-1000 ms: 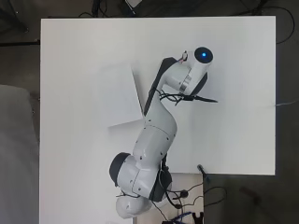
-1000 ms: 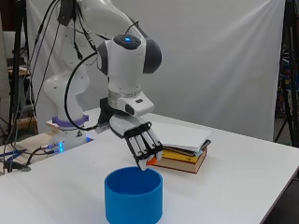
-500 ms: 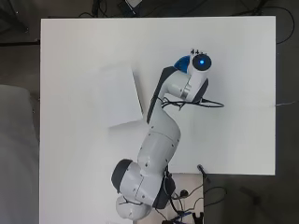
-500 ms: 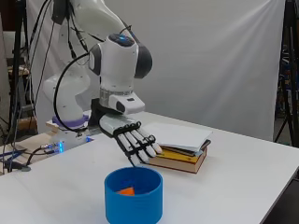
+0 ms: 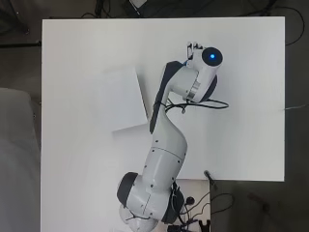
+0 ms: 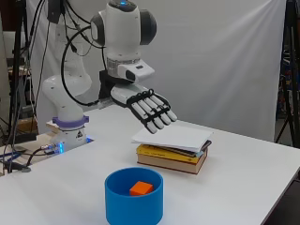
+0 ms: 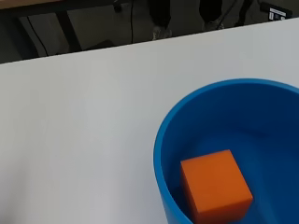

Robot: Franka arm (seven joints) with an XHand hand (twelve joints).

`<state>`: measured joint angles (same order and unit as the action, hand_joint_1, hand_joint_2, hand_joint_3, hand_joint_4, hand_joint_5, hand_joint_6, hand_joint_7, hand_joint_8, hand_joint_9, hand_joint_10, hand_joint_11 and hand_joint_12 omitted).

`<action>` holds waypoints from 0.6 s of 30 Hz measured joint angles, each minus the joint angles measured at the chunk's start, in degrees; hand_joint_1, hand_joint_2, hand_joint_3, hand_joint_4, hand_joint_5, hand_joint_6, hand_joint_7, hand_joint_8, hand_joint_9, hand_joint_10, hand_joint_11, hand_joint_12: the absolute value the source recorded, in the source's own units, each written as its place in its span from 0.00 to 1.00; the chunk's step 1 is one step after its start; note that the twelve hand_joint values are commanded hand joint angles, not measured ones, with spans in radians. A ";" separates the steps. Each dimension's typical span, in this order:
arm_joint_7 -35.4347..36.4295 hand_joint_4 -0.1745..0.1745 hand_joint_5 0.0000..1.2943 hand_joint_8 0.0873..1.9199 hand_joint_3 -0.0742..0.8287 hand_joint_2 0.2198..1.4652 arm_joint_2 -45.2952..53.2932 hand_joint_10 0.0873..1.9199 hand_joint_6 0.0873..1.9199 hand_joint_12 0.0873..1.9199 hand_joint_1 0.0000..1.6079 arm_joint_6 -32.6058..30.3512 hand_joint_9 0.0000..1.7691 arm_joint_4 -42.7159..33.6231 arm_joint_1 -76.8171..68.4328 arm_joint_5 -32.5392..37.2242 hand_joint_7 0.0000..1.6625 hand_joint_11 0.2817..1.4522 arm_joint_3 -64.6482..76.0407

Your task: Teleoperate dual arm-hand system to pick and place objects

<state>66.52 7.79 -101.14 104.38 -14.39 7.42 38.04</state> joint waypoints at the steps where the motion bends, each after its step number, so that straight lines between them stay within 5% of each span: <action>1: 0.16 0.62 0.20 0.00 0.08 0.60 -0.05 0.00 0.00 0.00 0.05 1.20 0.20 -1.69 0.04 -0.56 0.16 0.10 -0.66; 14: -4.81 0.49 0.18 0.00 0.08 0.60 -19.87 0.00 0.00 0.00 0.08 22.34 0.25 -10.92 -1.09 -14.28 0.19 0.12 -20.44; 18: -6.28 0.49 0.18 0.00 0.08 0.61 -26.98 0.00 0.00 0.00 0.10 27.75 0.27 -9.68 -0.32 -13.61 0.19 0.14 -25.72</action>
<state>60.24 -19.19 -73.39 94.70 -14.71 -6.19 12.31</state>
